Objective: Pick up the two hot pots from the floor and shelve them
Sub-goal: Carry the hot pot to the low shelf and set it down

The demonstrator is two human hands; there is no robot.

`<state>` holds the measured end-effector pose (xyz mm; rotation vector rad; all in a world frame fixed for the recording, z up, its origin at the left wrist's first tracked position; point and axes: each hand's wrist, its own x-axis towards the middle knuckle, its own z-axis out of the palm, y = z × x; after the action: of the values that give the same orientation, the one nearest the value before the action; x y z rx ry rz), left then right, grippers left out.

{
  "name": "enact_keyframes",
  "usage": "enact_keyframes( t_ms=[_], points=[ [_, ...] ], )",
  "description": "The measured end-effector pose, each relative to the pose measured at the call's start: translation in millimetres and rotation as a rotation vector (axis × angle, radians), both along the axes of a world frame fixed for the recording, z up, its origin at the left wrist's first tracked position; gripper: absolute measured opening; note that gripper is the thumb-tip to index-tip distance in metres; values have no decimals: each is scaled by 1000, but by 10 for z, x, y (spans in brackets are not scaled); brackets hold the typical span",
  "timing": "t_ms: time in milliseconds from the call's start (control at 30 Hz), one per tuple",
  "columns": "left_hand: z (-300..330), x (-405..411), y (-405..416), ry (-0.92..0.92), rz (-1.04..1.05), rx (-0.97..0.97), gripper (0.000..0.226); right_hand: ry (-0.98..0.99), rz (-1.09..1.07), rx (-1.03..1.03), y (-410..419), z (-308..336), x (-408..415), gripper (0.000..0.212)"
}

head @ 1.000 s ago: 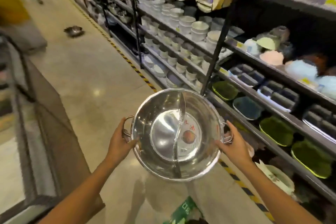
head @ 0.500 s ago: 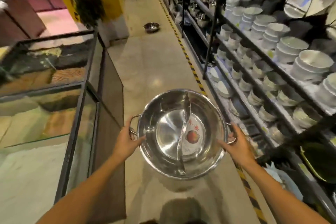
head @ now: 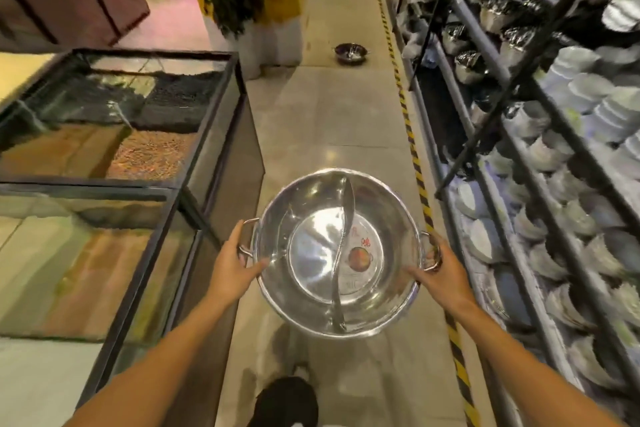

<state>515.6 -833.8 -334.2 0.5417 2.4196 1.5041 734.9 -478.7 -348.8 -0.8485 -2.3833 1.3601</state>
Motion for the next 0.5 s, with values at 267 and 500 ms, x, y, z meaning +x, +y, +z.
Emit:
enact_keyframes(
  t_ms=[267,500],
  points=[
    [-4,-1888,979,-104,-67,-82,94,-22,-125,-25,721,68,-1501,78],
    [-138,-3327,2218,-62,-120,-140,100,-67,-187,-76,1758,-150,-2758,89]
  ],
)
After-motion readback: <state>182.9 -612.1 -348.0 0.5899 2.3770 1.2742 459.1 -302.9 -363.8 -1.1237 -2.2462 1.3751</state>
